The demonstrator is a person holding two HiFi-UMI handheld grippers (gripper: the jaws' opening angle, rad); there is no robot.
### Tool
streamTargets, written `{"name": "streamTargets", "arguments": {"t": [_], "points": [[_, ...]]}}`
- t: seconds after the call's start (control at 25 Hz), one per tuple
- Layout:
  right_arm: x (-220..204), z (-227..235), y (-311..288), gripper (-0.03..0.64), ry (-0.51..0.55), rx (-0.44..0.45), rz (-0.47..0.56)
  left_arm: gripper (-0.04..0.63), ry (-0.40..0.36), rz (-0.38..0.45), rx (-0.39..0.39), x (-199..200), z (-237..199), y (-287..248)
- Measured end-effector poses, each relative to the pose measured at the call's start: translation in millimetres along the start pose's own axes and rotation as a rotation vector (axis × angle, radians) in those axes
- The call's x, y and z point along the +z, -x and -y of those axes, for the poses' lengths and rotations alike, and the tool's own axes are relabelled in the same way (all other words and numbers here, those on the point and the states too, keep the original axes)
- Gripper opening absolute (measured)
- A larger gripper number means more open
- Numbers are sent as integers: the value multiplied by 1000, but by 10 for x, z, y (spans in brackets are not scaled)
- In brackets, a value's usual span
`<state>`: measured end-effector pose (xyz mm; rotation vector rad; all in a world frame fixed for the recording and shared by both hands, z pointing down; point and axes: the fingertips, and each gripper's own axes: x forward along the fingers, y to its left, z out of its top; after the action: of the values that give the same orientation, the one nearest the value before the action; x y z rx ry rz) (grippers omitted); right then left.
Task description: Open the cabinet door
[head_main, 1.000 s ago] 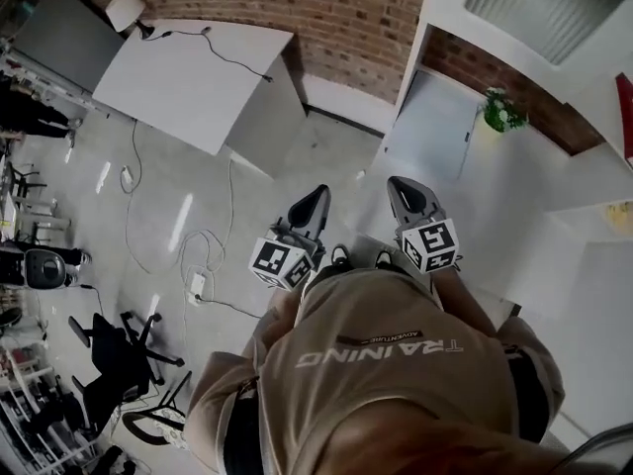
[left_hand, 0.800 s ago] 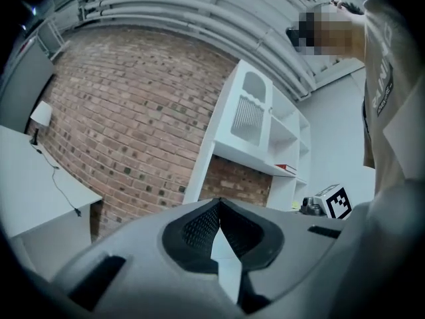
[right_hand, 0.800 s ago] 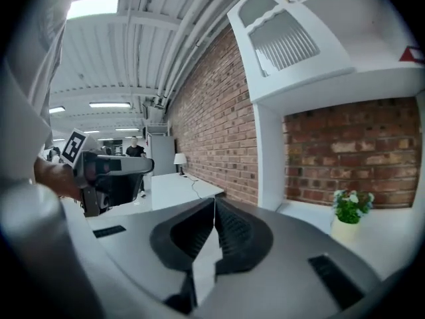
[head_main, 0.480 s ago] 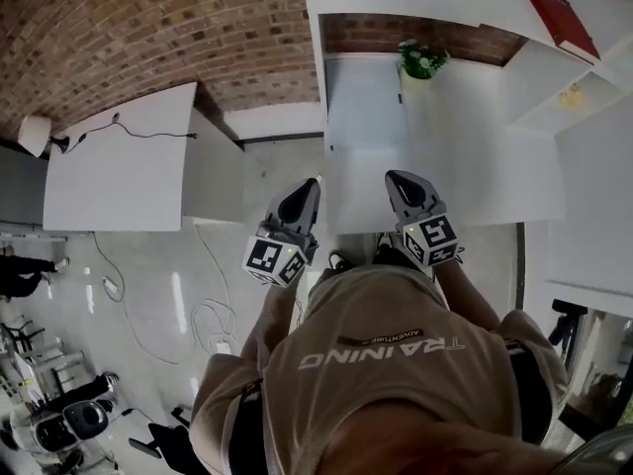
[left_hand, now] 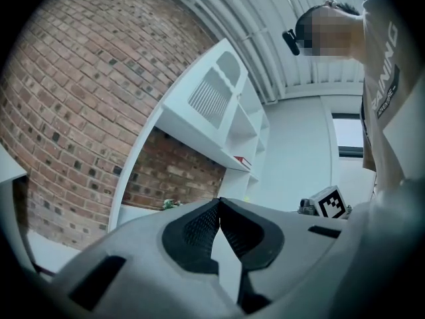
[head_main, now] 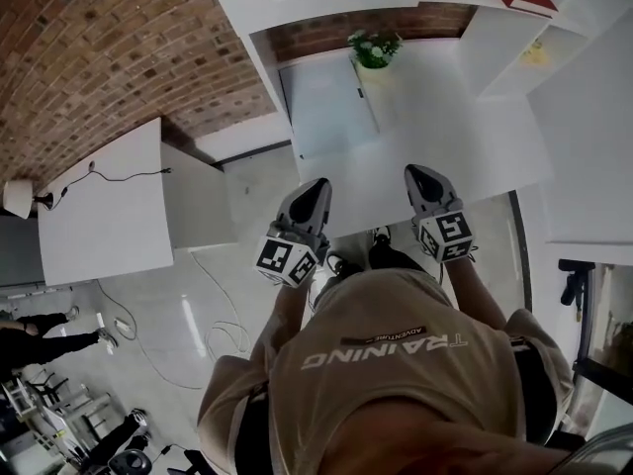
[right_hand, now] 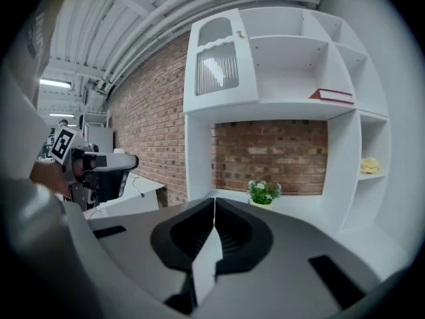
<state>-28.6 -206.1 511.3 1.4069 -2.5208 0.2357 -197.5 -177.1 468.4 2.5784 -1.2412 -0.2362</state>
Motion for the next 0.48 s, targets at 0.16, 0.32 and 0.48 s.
{"name": "streamTargets", "arguments": {"t": [0.16,0.32,0.48], "points": [[82,264,-80,14,-14,2,36,8,-8,-24,10,16,31,-234],[154,480,-101,14,-30,12,70,8,-32,-29,27,79,132,-443],[193,589,-195,14,-10,70,85,8,-63,-25,58,142,172,-628]]}}
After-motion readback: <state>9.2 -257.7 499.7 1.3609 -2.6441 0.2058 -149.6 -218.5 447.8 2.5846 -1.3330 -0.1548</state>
